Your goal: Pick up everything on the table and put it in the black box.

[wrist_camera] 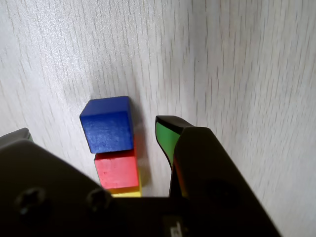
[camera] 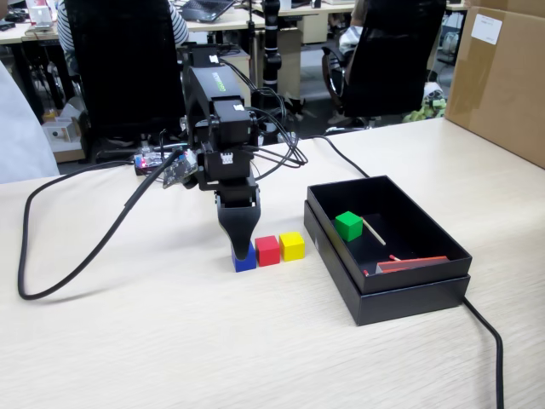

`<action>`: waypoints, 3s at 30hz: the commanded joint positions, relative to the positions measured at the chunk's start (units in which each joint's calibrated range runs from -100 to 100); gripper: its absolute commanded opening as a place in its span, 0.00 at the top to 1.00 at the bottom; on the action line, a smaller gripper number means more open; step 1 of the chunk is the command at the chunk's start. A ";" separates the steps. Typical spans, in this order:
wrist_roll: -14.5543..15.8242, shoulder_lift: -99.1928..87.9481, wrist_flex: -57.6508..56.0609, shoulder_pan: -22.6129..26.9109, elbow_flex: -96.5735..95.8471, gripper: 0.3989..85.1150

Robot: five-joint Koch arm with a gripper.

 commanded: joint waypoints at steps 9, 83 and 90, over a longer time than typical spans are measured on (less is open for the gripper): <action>-0.88 5.84 0.74 -0.20 6.37 0.50; 0.59 -3.23 0.14 14.02 21.87 0.52; 0.88 -30.65 0.14 12.01 8.81 0.45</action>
